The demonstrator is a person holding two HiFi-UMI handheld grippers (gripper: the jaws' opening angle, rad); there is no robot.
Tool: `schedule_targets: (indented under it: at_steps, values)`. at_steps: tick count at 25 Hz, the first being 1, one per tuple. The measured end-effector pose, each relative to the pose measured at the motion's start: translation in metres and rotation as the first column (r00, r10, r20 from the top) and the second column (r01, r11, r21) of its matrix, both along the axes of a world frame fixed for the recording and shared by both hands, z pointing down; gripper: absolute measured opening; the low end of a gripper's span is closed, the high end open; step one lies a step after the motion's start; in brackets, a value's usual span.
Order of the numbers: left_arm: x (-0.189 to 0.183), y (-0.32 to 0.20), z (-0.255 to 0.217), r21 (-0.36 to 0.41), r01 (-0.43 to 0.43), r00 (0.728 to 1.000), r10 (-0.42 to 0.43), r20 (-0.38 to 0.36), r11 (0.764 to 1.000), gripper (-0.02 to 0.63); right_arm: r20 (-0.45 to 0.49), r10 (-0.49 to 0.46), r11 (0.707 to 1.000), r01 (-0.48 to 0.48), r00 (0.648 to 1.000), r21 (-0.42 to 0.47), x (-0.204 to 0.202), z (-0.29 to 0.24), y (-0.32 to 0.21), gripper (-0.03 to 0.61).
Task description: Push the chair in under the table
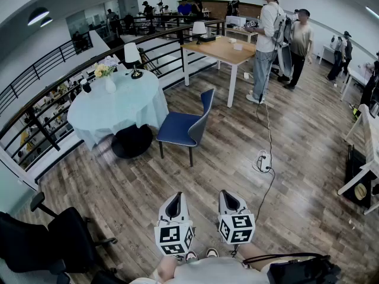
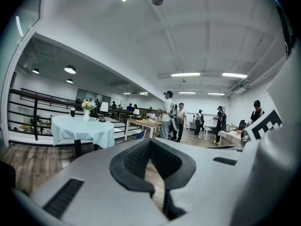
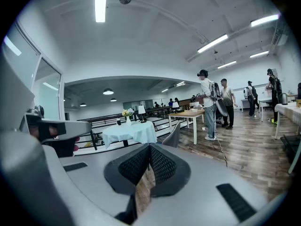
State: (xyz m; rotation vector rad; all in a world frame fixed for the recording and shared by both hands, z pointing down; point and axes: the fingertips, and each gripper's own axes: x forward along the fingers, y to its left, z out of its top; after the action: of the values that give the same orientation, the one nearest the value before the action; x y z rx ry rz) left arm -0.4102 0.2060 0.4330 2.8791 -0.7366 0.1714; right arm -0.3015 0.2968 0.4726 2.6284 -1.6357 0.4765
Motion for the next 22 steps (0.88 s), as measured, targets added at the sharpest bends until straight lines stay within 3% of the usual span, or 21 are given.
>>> schedule_targets:
  at_steps: [11, 22]
  values:
    - [0.002, -0.019, 0.007, -0.011, 0.002, 1.000, -0.002, 0.010, 1.000, 0.003, 0.001, 0.007, 1.000, -0.007, 1.000, -0.002, 0.003, 0.003, -0.016, 0.017]
    - [-0.001, -0.051, 0.019, -0.022, -0.059, 0.997, 0.060, 0.045, 0.998, 0.003, 0.020, 0.099, 0.995, -0.098, 0.995, -0.011, 0.000, 0.013, -0.037, 0.017]
